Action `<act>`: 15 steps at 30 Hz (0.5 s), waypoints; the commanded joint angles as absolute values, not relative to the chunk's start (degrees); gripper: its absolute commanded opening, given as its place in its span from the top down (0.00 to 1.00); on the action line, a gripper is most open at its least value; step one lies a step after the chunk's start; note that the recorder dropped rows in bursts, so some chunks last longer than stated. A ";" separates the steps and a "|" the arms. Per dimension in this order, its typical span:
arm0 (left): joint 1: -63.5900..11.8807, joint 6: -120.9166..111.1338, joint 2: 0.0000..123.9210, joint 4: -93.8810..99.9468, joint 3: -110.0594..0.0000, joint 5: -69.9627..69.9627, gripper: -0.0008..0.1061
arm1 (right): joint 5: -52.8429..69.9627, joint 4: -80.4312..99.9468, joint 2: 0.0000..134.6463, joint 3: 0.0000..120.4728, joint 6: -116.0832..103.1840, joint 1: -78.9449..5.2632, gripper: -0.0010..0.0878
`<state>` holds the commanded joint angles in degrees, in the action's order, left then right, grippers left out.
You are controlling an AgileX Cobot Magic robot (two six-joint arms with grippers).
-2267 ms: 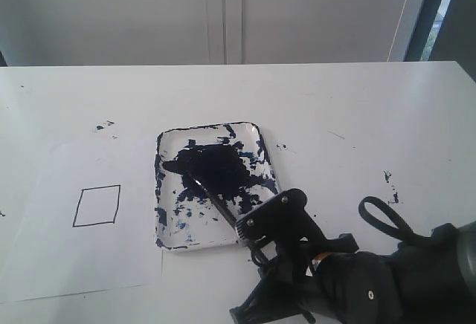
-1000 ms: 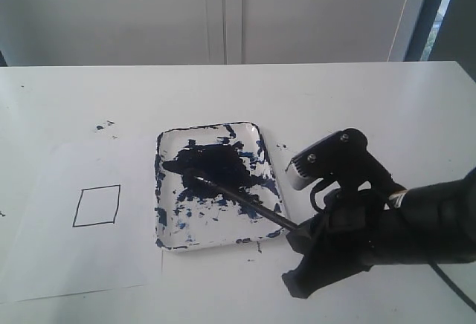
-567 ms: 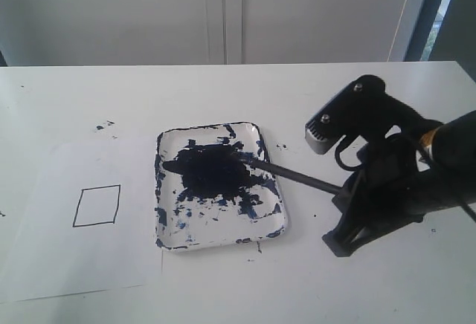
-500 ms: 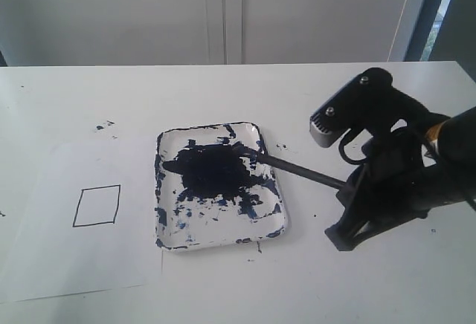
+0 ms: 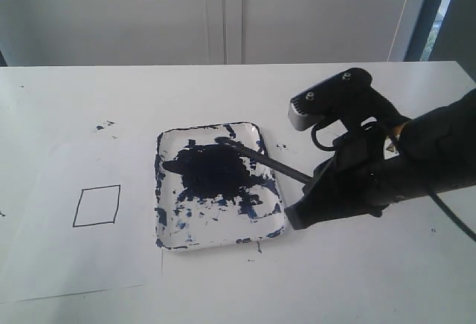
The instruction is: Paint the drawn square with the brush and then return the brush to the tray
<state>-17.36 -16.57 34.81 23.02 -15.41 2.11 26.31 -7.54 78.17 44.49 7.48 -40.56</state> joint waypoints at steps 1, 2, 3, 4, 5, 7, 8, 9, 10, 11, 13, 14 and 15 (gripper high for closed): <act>-17.36 -16.57 34.81 23.02 -15.41 2.01 0.99 | 26.27 -7.67 79.00 44.49 7.56 -40.59 0.99; -17.36 -16.57 34.81 23.02 -15.41 2.01 0.99 | 26.15 -7.67 79.95 44.49 7.56 -40.59 0.99; -17.36 -16.57 34.81 23.02 -15.41 1.89 0.99 | 26.01 -7.67 80.82 44.49 7.56 -40.59 0.99; -17.36 -16.57 34.81 23.02 -15.41 1.89 0.99 | 26.01 -7.91 81.40 44.49 7.69 -40.59 0.99; -17.36 -16.57 34.81 23.02 -15.41 1.89 0.99 | 26.01 -7.89 81.83 44.49 7.69 -40.59 0.99; -17.36 -16.57 34.81 23.02 -15.41 1.78 0.99 | 25.89 -7.89 82.56 44.49 7.69 -40.59 0.99; -17.36 -16.57 34.81 23.02 -15.41 1.78 0.99 | 25.77 -7.89 82.68 44.49 7.80 -40.59 0.99; -17.36 -16.57 34.81 23.02 -15.41 1.78 0.99 | 25.77 -7.89 82.76 44.49 7.92 -40.59 0.99; -17.36 -16.57 34.81 23.02 -15.41 1.78 0.99 | 25.77 -7.89 82.82 44.49 7.92 -40.69 0.99; -17.36 -16.57 34.81 23.02 -15.41 1.78 0.99 | 26.09 -8.15 82.80 44.49 8.99 -40.97 0.99; -17.36 -16.57 34.81 23.02 -15.41 1.78 0.99 | 26.99 -8.31 82.84 44.49 10.61 -41.94 0.99; -17.36 -16.57 34.81 23.02 -15.41 1.78 0.99 | 27.40 -9.18 83.12 44.49 11.74 -42.86 0.99; -17.36 -16.57 34.81 23.02 -15.41 1.78 0.99 | 27.73 -9.81 83.14 44.49 12.62 -43.46 0.99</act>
<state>-17.36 -16.57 34.81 23.02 -15.41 1.78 27.73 -9.81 83.14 44.49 12.62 -43.46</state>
